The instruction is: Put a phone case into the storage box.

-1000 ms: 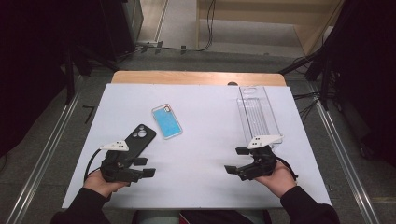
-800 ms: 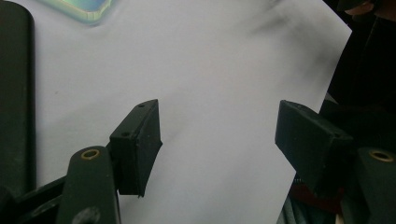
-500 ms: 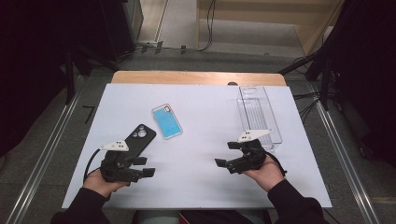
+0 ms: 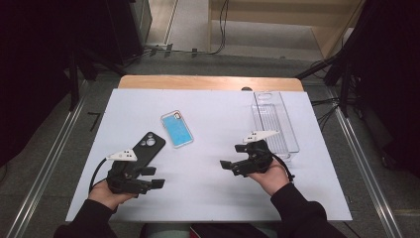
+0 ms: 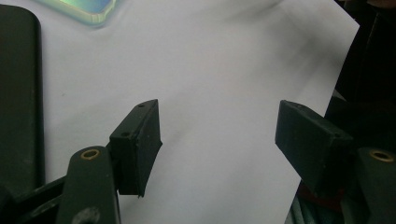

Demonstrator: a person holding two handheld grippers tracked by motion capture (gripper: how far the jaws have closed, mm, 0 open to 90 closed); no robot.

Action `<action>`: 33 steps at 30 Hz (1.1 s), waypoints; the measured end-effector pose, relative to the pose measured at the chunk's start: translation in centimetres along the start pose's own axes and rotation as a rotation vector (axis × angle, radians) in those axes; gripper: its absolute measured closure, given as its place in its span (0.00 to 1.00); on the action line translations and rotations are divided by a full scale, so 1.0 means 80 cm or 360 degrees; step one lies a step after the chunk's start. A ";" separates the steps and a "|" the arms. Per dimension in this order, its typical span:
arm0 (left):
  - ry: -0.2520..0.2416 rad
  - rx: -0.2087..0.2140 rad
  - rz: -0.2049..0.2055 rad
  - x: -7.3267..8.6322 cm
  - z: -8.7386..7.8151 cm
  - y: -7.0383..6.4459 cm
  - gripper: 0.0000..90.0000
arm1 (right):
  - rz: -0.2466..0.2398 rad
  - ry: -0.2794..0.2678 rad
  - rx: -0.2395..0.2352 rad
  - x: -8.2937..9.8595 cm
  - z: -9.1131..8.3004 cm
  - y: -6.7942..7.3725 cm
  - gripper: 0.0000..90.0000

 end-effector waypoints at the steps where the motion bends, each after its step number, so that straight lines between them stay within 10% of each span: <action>1: 0.0000 0.0000 0.0000 0.000 0.000 0.000 0.35 | -0.0007 -0.0001 0.0000 -0.002 0.002 -0.001 0.14; 33: 0.0002 0.0013 -0.0011 0.001 0.001 0.002 0.35 | -0.0066 0.0056 0.0007 -0.084 0.071 -0.006 0.14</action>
Point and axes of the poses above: each handheld gripper's, and its own axes: z roughly forward along the jaws, x roughly out of its underside, y roughly to its left, the point moved 2 cm from there along z, roughly forward along the jaws, and after that the axes turned 7 degrees about -z, right-handed, at the moved point
